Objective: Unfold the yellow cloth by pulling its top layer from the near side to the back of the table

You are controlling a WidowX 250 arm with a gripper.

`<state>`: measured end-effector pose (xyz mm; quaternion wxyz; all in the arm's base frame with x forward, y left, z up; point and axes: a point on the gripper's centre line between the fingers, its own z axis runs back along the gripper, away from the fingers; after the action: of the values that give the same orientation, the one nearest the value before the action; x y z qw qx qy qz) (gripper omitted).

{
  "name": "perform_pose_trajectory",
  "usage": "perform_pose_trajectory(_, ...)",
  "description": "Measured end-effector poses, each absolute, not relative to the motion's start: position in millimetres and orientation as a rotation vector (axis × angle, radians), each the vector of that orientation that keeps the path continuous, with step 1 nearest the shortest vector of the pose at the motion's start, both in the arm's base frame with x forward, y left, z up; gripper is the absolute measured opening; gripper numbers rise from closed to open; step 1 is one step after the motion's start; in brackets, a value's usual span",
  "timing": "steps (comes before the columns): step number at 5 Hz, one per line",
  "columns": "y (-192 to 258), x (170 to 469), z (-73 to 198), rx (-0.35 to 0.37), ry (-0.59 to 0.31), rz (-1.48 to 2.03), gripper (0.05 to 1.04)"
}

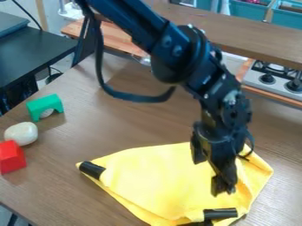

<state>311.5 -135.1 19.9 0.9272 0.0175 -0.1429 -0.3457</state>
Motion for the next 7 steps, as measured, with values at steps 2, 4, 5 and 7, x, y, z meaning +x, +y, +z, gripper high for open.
perform_pose_trajectory(2, -152, 302, 12, 0.053, -0.286, -0.784, 1.0)
perform_pose_trajectory(4, -159, 298, 6, 0.073, -0.287, -0.824, 1.0)
perform_pose_trajectory(5, -160, 295, -2, 0.084, -0.267, -0.835, 1.0)
perform_pose_trajectory(7, -159, 293, -11, 0.097, -0.249, -0.833, 0.753)
